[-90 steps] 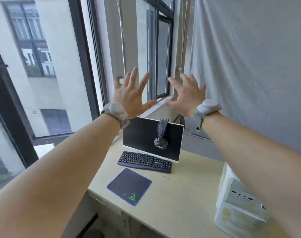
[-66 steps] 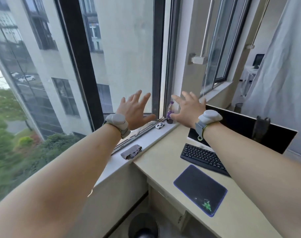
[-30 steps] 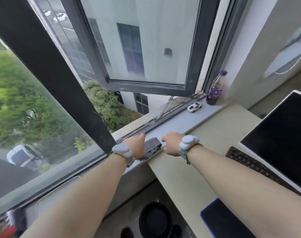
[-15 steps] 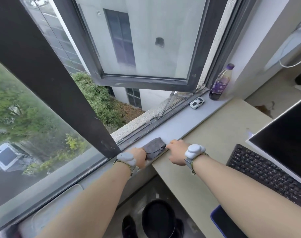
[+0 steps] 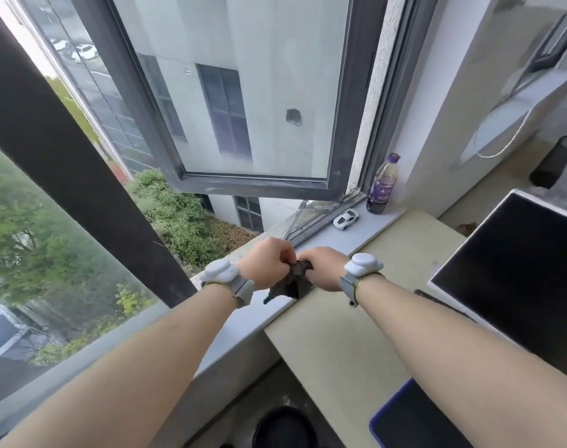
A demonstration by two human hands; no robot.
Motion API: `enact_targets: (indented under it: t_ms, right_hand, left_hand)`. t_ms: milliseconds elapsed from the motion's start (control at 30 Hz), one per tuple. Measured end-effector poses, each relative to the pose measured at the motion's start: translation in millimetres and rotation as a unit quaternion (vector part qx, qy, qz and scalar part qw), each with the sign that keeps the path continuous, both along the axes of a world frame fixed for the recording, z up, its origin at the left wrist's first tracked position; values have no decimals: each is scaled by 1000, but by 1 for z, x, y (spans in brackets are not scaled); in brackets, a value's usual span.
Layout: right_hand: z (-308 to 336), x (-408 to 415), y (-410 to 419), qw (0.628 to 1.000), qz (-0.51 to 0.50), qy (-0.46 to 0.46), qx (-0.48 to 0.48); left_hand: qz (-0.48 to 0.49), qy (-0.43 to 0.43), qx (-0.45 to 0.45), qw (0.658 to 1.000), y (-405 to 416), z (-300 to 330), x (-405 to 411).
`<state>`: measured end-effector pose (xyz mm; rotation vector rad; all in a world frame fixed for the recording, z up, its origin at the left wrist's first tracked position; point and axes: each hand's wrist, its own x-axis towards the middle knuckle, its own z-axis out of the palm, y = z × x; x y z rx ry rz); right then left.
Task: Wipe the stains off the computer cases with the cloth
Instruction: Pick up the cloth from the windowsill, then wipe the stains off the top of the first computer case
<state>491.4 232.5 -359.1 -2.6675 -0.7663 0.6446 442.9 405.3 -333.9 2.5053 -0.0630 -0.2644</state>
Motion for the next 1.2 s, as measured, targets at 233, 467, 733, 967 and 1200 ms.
enact_targets:
  t_ms: [233, 467, 733, 967, 1200]
  right_hand:
    - [48, -12, -36, 999, -20, -50, 2]
    - [96, -64, -58, 990, -94, -80, 62]
    - [135, -160, -77, 974, -168, -111, 103]
    - [138, -236, -81, 953, -238, -111, 153]
    - [153, -295, -110, 934, -301, -108, 162]
  left_hand:
    - [67, -27, -47, 996, -22, 26, -8]
    - [15, 28, -61, 998, -36, 46, -33]
    - [13, -4, -187, 982, -43, 51, -91]
    - [18, 59, -366, 928, -56, 58, -160]
    - [-41, 91, -419, 902, -89, 74, -215]
